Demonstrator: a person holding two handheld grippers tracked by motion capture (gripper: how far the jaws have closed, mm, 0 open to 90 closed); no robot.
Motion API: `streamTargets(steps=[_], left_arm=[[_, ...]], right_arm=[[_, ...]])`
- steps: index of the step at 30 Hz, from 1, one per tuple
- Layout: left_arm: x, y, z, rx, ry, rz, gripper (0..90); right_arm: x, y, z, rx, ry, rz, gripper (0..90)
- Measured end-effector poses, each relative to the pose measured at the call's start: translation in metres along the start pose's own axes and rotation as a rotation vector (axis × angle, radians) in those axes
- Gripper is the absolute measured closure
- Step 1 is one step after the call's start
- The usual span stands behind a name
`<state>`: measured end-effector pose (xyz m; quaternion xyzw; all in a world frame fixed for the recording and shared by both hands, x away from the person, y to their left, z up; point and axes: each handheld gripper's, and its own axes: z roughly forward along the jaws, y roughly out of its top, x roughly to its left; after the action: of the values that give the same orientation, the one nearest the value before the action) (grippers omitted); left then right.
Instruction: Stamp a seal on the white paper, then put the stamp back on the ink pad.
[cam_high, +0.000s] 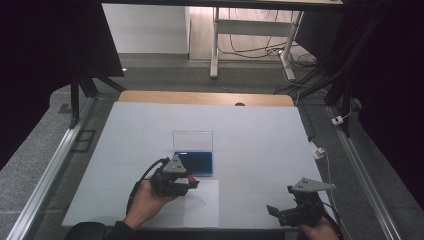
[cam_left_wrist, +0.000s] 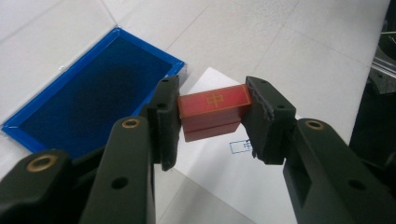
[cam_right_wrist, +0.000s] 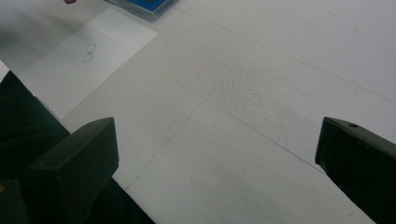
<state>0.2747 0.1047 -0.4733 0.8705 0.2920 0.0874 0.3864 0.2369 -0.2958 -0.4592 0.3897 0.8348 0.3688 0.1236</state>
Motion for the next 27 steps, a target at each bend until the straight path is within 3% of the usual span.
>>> streamTargets(steps=[14,27], left_arm=[[0.018,0.002,-0.012,-0.028,0.031,-0.04,57.5],[0.034,0.008,-0.012,-0.039,0.044,-0.062,57.5]], right_arm=[[0.0,0.0,0.0,-0.004,0.0,0.003,0.0],[0.0,0.0,0.001,0.006,-0.003,0.003,0.0]])
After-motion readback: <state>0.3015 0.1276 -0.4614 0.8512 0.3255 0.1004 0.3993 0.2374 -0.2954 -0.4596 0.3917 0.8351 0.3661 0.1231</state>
